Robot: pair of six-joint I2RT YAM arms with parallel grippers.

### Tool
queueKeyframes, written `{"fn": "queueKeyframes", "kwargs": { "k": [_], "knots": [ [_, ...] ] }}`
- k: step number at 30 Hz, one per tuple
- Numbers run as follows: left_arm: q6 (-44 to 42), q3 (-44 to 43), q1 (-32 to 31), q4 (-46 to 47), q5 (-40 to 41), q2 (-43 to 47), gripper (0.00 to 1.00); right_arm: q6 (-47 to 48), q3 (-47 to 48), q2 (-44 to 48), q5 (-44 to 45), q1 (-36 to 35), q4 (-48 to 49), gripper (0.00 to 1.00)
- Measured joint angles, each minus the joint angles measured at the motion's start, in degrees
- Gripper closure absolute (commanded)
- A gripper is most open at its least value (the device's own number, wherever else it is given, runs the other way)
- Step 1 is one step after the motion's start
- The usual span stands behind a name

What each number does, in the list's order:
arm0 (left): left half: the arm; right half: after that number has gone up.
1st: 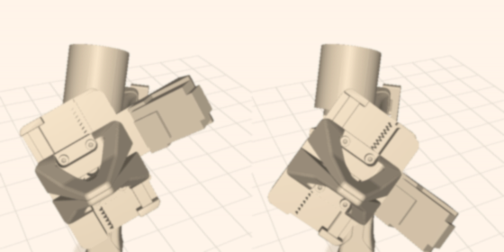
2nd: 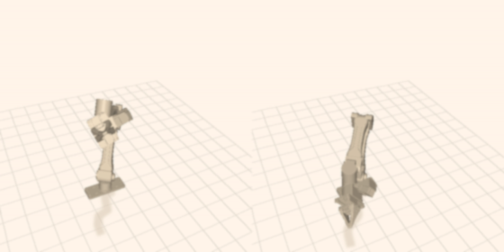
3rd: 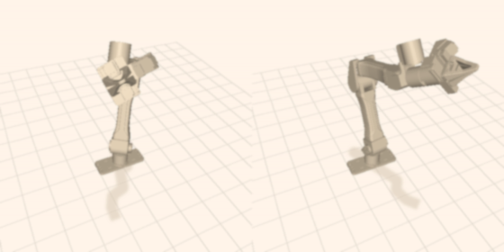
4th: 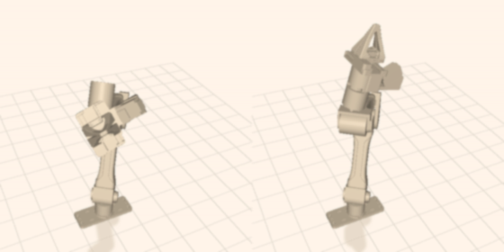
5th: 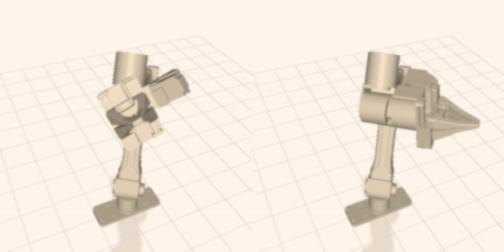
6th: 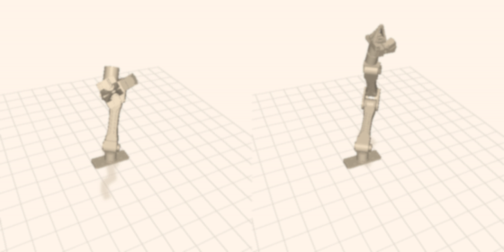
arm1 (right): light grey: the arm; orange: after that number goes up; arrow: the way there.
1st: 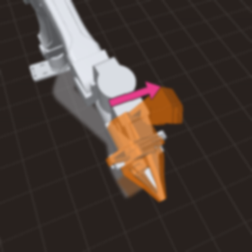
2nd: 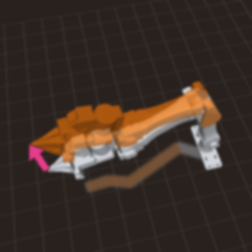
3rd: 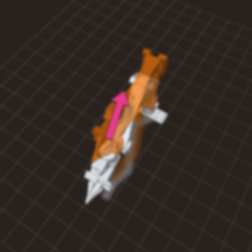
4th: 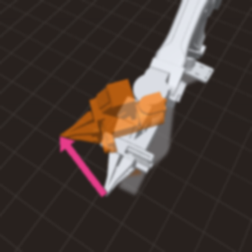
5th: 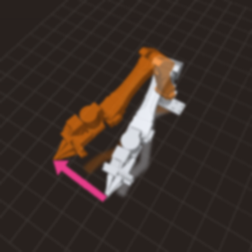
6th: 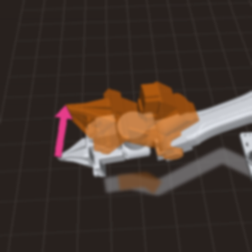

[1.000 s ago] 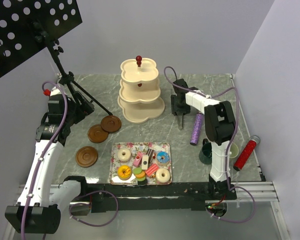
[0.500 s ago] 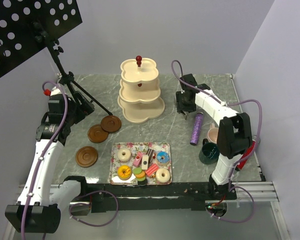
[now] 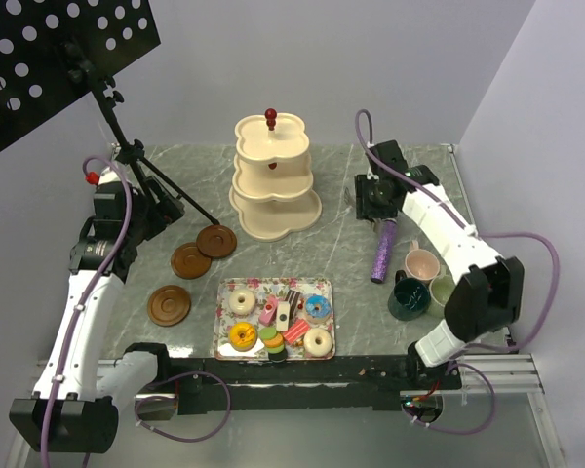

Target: Serve the afternoon tea

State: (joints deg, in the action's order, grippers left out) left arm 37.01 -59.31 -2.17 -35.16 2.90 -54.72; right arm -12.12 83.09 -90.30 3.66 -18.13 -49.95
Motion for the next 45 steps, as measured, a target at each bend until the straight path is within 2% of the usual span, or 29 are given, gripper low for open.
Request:
{"fn": "queueKeyframes", "kwargs": {
  "k": [5, 9, 19, 26, 34, 38, 42, 45],
  "knots": [
    [-1.2, 0.0, 0.0, -0.2, -0.6, 0.7, 0.00, 0.0, -3.5, 7.5, -0.3, -0.8, -2.4, 0.46],
    [-1.7, -0.1, 0.0, -0.2, -1.9, 0.7, 0.00, -0.7, -6.7, 15.2, -0.3, -4.0, -5.4, 0.47],
    [-1.8, -1.3, -1.0, -2.0, -2.7, 3.1, 0.01, -9.9, -8.6, 29.6, -1.0, -21.7, -16.5, 0.48],
    [-1.4, -3.4, -1.4, -3.5, -3.9, 4.2, 0.04, -18.8, -7.3, 29.9, -1.0, -32.7, -24.5, 0.50],
    [-1.9, -6.1, -2.7, -7.8, -1.4, 5.8, 0.04, -26.2, -4.6, 25.7, 0.1, -49.0, -25.8, 0.51],
    [-2.7, -9.4, -2.7, -13.2, 1.0, 9.0, 0.07, -29.1, -5.3, 27.0, 0.6, -51.1, -25.7, 0.52],
    [-4.1, -13.9, -2.7, -17.3, 2.0, 10.4, 0.09, -30.4, -9.5, 32.2, 1.5, -51.3, -26.4, 0.50],
    [-4.9, -17.1, -2.7, -20.0, 1.4, 9.5, 0.10, -30.0, -8.2, 32.6, 2.3, -51.3, -27.5, 0.50]
  ]
}}
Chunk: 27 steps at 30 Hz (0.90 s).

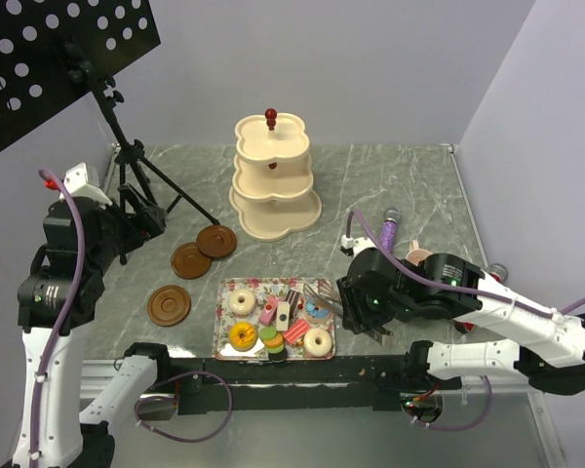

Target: Serve the afternoon tea

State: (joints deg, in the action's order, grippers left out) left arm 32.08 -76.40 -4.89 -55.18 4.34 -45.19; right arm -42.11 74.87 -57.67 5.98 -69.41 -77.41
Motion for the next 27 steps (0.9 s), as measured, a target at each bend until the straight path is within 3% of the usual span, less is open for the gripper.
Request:
{"fn": "queueKeyframes", "kwargs": {
  "k": [11, 27],
  "knots": [
    [-0.2, -4.9, 0.0, -4.7, 0.0, -5.4, 0.07, 3.3, 2.8, -6.4, -0.9, -0.1, 1.4, 0.46],
    [0.1, 2.3, 0.0, -4.1, -0.4, 0.1, 0.05, 7.7, 11.8, -22.8, -4.3, -0.1, 1.3, 0.47]
  ]
}}
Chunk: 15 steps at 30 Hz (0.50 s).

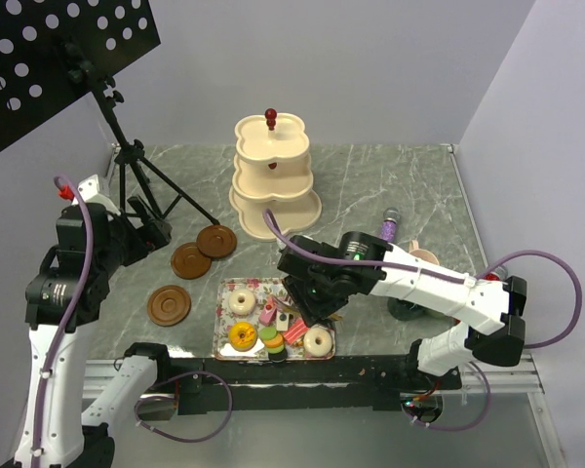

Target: Serve the afternoon tea

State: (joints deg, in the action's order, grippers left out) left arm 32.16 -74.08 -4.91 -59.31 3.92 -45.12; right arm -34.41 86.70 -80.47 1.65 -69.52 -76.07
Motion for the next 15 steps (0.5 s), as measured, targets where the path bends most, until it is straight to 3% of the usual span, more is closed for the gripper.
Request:
{"fn": "queueKeyframes", "kwargs": {
  "k": [15],
  "knots": [
    [0.2, 5.3, -0.1, 2.6, -1.3, 1.0, 0.04, 1.3, 3.5, -6.5, 0.5, 1.2, -0.6, 0.48]
  ]
}}
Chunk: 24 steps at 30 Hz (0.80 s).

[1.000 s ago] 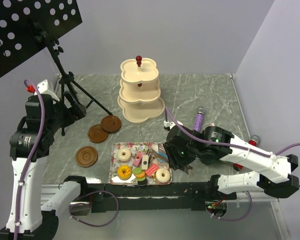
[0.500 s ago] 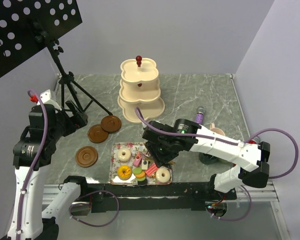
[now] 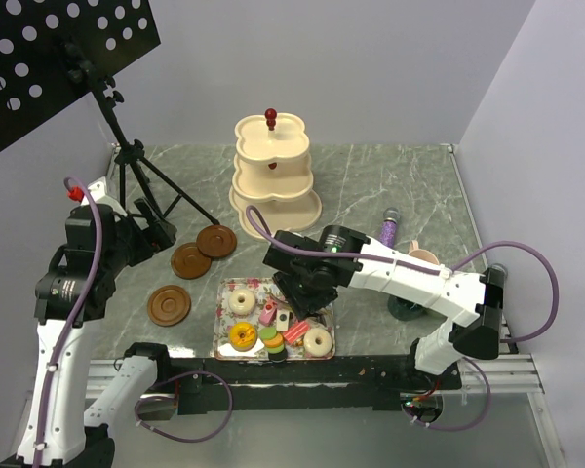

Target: Serve the afternoon tea

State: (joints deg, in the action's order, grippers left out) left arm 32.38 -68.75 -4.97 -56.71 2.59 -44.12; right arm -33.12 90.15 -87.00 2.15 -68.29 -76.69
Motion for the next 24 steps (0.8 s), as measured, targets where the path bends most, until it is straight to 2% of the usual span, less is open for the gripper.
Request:
{"fn": "queueKeyframes", "kwargs": {
  "k": [24],
  "knots": [
    [-0.5, 0.9, 0.0, 2.8, -0.8, -0.7, 0.03, -1.0, -0.6, -0.5, -1.6, 0.9, 0.0, 0.50]
  ]
}}
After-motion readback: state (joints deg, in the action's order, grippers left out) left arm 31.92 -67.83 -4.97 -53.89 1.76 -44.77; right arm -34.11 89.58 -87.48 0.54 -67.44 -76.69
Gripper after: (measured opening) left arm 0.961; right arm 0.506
